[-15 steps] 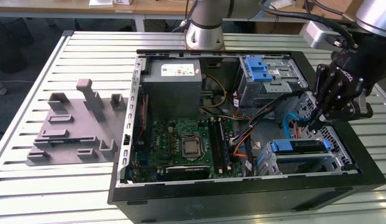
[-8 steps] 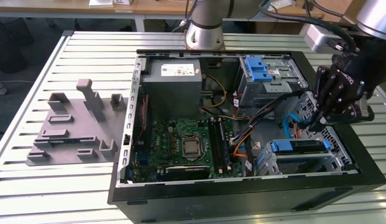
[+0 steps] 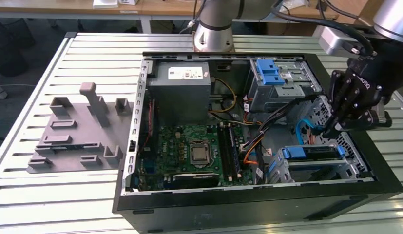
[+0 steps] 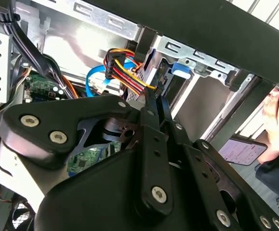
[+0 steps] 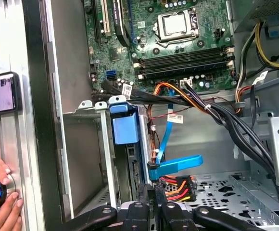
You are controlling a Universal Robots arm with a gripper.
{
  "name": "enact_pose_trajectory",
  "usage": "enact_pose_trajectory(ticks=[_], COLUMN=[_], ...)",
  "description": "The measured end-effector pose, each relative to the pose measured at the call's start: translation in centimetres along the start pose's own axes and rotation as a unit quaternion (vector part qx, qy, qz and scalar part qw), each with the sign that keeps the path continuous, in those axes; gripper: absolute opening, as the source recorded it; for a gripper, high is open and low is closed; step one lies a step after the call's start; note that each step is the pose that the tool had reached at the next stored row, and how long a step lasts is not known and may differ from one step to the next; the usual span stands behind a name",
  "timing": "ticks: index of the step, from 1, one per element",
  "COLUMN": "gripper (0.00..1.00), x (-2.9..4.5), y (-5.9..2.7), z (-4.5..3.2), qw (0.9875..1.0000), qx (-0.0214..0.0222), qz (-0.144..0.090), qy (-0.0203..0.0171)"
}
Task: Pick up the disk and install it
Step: 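Insert the first disk wire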
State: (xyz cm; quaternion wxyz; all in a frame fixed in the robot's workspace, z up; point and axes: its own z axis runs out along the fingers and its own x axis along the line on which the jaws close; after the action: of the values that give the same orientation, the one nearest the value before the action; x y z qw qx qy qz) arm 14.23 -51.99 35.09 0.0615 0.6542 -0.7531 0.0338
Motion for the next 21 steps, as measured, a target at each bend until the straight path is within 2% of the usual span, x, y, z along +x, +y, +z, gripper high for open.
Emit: enact_pose_trajectory(ticks=[8, 13, 16, 21], gripper=[0.16, 0.16, 0.16, 0.16], x=[0.35, 0.71, 0.82, 1.02], y=[-0.08, 0.25, 0.36, 0.39], z=[0.25, 0.38, 0.53, 0.91], qw=[0.9999, 0.9998, 0.9996, 0.9992], qx=[0.0024, 0.0042, 0.0044, 0.0043], qz=[-0.017, -0.021, -0.026, -0.035], qy=[0.0005, -0.0014, -0.0067, -0.0198])
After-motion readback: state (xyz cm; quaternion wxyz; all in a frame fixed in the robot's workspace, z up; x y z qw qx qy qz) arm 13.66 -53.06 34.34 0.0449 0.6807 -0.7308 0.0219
